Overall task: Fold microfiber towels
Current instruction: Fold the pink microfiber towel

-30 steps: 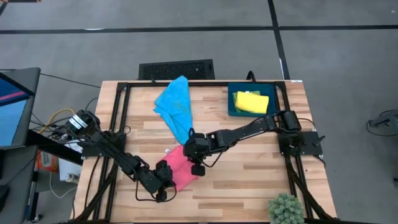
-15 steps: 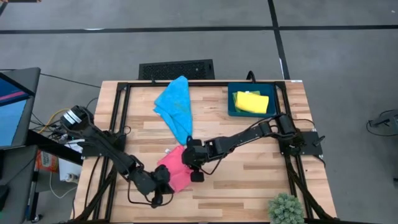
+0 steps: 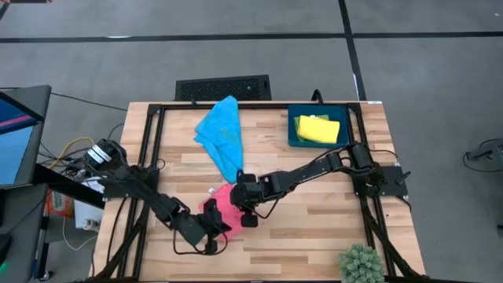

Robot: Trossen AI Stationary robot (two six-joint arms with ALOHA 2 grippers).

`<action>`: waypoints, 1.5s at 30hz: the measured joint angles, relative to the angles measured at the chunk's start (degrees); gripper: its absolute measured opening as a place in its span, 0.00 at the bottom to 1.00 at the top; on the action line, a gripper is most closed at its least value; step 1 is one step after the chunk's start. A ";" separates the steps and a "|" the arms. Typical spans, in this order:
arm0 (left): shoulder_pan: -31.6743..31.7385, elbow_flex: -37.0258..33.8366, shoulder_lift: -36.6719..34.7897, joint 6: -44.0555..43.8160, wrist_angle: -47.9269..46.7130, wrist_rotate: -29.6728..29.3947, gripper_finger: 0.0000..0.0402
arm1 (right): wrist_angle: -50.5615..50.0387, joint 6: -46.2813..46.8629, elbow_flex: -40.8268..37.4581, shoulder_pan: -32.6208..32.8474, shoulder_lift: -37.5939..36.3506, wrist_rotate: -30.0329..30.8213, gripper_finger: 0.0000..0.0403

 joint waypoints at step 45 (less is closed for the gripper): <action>-2.12 1.09 4.96 -12.73 -11.53 4.91 0.00 | 2.64 2.56 0.22 4.70 6.23 -1.01 0.12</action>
